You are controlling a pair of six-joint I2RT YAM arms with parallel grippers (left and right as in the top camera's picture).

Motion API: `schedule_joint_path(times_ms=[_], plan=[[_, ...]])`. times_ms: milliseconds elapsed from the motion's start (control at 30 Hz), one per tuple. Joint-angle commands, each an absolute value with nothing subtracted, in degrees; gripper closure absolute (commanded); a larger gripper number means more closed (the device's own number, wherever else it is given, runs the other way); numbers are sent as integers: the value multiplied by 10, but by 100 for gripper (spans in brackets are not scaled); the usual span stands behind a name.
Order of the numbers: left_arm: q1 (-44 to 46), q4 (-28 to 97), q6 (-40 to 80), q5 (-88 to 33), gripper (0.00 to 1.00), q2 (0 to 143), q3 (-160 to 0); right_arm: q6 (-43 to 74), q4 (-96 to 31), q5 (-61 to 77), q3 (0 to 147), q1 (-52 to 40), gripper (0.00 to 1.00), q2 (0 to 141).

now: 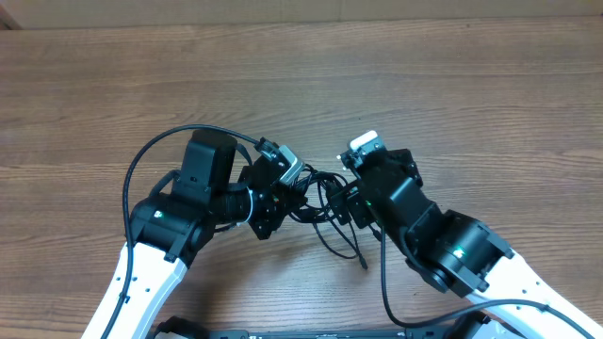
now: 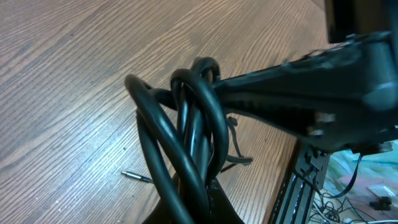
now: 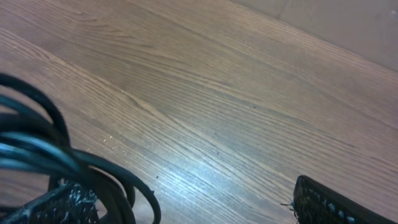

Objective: Untangle cables

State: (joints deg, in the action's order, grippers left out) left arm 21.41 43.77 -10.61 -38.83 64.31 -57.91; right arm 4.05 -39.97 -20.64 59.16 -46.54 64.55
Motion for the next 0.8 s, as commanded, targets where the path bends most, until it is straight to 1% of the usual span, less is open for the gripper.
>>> schedule_joint_path(times_ms=[0, 167, 267, 400, 500, 600, 767], plan=[[216, 440, -100, -406, 96, 644, -598, 45, -384, -236, 601, -469, 0, 664], [216, 449, -101, -406, 96, 644, -598, 44, -365, -286, 601, -469, 1, 688], [216, 457, -103, -409, 96, 644, -598, 44, -347, -278, 601, -469, 0, 689], [216, 460, -148, -466, 96, 644, -598, 44, -328, -259, 601, -466, 1, 689], [216, 464, -170, -492, 96, 644, -598, 44, -326, -234, 601, -458, 0, 689], [216, 470, -172, -493, 96, 644, -598, 24, -325, -182, 601, -442, 0, 689], [216, 498, -215, -526, 96, 644, -598, -7, -313, -95, 601, -415, 0, 689]])
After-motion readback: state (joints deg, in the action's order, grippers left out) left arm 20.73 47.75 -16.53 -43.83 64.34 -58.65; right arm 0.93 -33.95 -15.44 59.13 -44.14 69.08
